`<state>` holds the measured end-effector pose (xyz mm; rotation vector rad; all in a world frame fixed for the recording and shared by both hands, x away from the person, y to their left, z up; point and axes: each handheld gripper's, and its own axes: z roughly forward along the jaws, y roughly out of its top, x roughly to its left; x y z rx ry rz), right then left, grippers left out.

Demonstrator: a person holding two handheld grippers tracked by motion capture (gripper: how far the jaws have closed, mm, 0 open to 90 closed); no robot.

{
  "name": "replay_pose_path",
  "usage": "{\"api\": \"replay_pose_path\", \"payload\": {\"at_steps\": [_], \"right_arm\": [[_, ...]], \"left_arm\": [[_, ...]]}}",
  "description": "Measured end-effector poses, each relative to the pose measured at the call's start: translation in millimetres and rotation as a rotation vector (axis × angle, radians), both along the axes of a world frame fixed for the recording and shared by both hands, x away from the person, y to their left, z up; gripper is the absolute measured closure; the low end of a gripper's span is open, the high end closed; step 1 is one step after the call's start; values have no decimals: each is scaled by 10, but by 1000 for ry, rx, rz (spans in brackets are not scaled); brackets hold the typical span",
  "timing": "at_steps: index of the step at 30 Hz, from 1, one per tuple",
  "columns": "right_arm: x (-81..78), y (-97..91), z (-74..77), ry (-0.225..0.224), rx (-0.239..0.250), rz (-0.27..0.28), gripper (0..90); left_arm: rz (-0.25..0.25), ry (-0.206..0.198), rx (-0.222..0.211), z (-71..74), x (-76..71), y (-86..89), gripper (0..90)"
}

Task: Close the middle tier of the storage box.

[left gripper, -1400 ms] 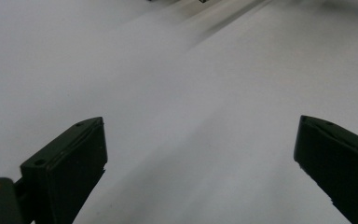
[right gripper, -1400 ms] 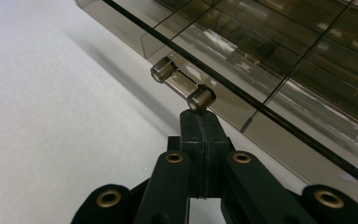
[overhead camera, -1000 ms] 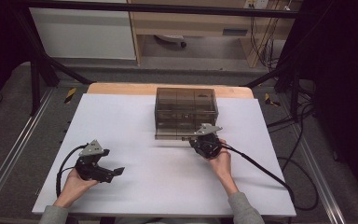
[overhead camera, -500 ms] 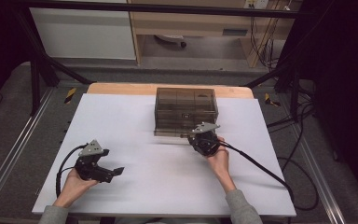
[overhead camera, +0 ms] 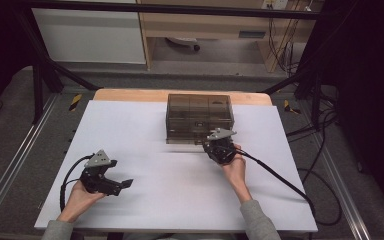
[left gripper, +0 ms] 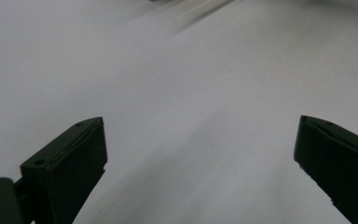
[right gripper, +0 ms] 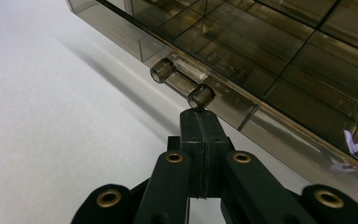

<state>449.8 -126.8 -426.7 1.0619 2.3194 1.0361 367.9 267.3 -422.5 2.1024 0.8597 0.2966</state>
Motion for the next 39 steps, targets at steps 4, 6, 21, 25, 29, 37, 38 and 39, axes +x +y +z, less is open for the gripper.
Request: {"api": "replay_pose_path", "payload": {"at_steps": [4, 6, 21, 25, 29, 37, 38, 39], "right_arm": [[26, -2, -3, -2, 1, -5, 900], [40, -3, -4, -5, 1, -8, 900], [135, -5, -21, -5, 8, -21, 900], [169, 2, -20, -8, 6, -21, 900], [198, 17, -15, -11, 6, -26, 900], [259, 15, -15, -13, 6, -33, 900], [264, 16, -14, -14, 7, -34, 900], [271, 13, -12, -14, 5, -33, 900]], "left_arm": [[-1, 0, 0, 0, -1, -1, 23], [-1, -1, 0, 1, -1, -2, 23], [-1, 0, 1, 0, -1, -1, 23], [0, 0, 1, 0, -1, 0, 23], [0, 0, 1, 0, 0, 1, 23], [-1, 0, 1, 0, 0, 1, 23], [-1, 0, 0, 0, 0, 1, 23], [-1, 0, 2, 0, 1, 2, 23]]}}
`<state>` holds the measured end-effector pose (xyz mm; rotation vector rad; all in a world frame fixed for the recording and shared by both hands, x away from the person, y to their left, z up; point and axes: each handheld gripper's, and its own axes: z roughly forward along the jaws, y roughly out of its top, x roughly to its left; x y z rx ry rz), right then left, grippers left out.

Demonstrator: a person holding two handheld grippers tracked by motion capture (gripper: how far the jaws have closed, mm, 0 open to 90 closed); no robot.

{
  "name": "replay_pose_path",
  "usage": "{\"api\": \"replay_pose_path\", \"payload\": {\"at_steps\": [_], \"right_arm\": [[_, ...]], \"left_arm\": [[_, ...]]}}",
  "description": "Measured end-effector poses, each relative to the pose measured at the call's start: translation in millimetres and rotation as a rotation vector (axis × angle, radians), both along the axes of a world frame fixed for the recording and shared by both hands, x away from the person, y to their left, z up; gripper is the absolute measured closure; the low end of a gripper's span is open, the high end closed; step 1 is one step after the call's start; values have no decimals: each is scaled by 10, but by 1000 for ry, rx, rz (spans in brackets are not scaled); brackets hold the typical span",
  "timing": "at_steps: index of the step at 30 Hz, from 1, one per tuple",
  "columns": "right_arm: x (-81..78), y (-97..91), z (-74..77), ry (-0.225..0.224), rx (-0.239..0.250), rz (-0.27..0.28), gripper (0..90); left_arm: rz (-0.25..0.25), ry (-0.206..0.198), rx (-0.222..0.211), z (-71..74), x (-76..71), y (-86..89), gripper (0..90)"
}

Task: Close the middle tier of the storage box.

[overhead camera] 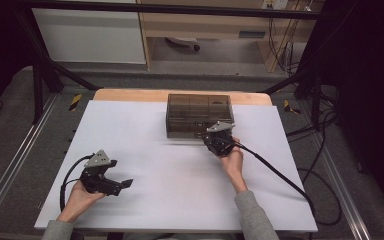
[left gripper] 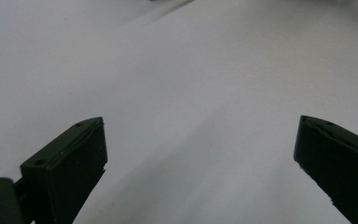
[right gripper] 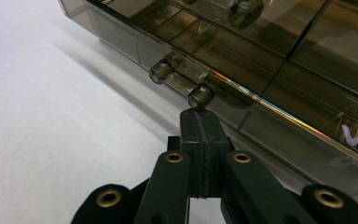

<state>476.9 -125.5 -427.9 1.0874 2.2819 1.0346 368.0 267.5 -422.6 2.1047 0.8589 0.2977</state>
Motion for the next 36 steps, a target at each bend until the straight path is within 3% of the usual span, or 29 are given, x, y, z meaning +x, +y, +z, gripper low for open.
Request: {"api": "replay_pose_path", "payload": {"at_steps": [36], "right_arm": [[183, -2, -10, -17, -4, -28, 900]], "left_arm": [[0, 2, -2, -5, 4, 4, 23]]}}
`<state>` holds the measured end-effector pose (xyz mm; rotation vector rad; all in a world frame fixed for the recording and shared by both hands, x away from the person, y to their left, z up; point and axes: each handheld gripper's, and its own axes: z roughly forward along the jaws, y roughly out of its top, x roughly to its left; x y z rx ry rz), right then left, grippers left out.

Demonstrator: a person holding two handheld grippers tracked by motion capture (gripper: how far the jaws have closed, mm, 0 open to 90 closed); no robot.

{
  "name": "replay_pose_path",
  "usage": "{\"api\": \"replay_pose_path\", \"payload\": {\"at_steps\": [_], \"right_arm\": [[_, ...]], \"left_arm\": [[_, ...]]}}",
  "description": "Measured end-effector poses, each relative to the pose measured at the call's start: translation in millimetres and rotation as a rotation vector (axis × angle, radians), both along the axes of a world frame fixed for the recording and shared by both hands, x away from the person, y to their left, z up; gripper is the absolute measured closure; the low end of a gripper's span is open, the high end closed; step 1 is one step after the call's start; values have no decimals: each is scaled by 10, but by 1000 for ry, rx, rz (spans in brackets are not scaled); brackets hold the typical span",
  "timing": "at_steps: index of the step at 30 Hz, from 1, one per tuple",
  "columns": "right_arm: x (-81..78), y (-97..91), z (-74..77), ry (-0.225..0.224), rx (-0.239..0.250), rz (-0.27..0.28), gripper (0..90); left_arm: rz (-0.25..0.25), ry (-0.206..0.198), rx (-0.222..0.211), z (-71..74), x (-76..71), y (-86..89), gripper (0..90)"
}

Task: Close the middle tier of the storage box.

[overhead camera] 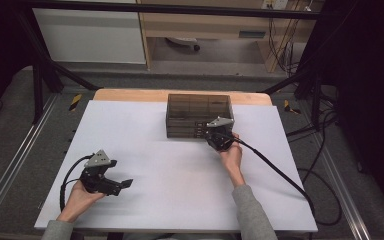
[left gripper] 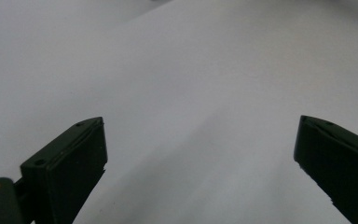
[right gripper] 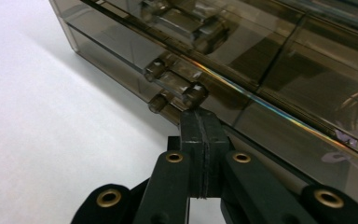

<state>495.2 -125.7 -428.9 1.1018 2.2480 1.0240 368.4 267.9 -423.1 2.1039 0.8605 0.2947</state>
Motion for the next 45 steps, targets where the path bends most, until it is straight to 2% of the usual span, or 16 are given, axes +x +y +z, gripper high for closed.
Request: {"api": "replay_pose_path", "payload": {"at_steps": [10, 20, 23, 28, 31, 38, 41, 45], "right_arm": [[37, -26, 9, -5, -10, -8, 900], [49, -34, 21, -11, 2, -10, 900], [22, -36, 34, -9, -1, -2, 900], [-109, -44, 65, -6, -10, 25, 886], [-199, -70, 90, -4, -7, 43, 825], [-414, -199, 158, 4, 14, 83, 596], [-501, -262, 176, 8, 33, 81, 439], [-609, -343, 184, 13, 70, 79, 292]], "left_arm": [[0, 1, 1, -2, 1, -1, 23], [-2, 1, 2, -3, 0, -3, 23], [-1, 0, 0, 0, -1, 0, 23], [-2, 0, 0, 0, -2, -1, 23], [-1, -1, -1, 2, -2, -3, 23], [-2, 0, 2, -2, -2, -10, 23], [-2, -1, 2, 0, -3, -10, 23], [-3, 0, 3, -1, -4, -14, 23]]}}
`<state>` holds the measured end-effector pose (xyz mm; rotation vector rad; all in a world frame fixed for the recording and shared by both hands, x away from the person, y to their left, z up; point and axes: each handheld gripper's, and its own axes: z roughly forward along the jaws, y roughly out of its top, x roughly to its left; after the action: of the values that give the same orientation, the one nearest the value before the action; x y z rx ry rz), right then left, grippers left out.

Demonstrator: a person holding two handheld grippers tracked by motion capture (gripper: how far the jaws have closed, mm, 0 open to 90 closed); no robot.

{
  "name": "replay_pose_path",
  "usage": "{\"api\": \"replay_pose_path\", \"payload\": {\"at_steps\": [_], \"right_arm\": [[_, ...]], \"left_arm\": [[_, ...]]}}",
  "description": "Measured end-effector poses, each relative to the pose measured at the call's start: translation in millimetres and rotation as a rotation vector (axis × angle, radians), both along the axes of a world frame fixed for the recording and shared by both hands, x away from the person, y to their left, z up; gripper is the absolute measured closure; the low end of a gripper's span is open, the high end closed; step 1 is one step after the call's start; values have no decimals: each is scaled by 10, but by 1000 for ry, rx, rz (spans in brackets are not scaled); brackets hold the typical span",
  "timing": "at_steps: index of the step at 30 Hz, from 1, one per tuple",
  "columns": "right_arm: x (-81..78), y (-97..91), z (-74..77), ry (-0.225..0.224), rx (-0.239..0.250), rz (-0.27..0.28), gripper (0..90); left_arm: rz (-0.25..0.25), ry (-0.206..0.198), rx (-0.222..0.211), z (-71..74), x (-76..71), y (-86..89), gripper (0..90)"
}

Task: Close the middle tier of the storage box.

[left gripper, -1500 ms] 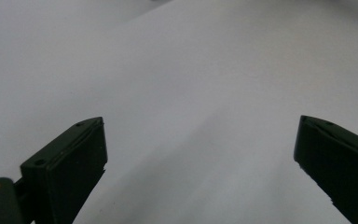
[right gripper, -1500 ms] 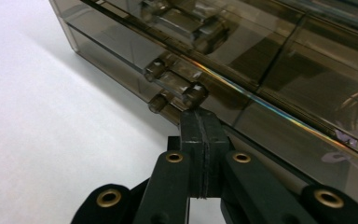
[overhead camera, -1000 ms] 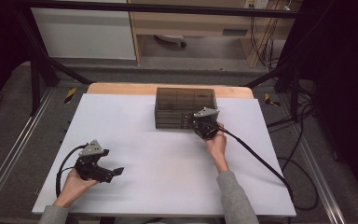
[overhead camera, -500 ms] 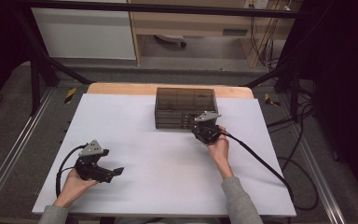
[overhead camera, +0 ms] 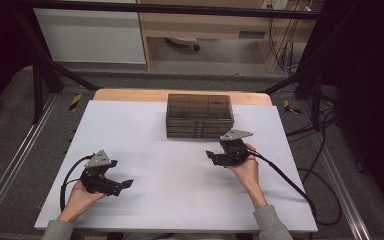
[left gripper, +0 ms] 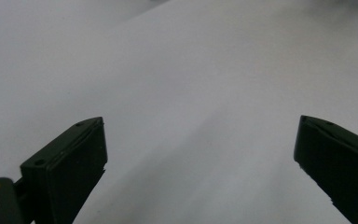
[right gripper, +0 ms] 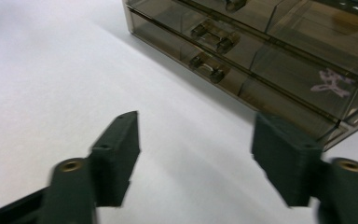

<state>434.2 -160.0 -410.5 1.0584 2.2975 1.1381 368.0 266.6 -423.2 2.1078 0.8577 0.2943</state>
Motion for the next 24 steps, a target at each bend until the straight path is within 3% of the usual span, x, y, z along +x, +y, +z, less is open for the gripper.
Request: {"api": "replay_pose_path", "payload": {"at_steps": [4, 10, 24], "right_arm": [[-103, -73, -16, 4, 20, 1, 178], [-238, -214, -53, 1, 66, 7, 80], [-453, -570, -182, 36, 115, 3, 5]], "left_arm": [[-1, 0, 2, -1, 0, -5, 23], [-3, 0, 3, -1, -1, -8, 23], [-8, 0, 2, 1, -9, -21, 23]]}}
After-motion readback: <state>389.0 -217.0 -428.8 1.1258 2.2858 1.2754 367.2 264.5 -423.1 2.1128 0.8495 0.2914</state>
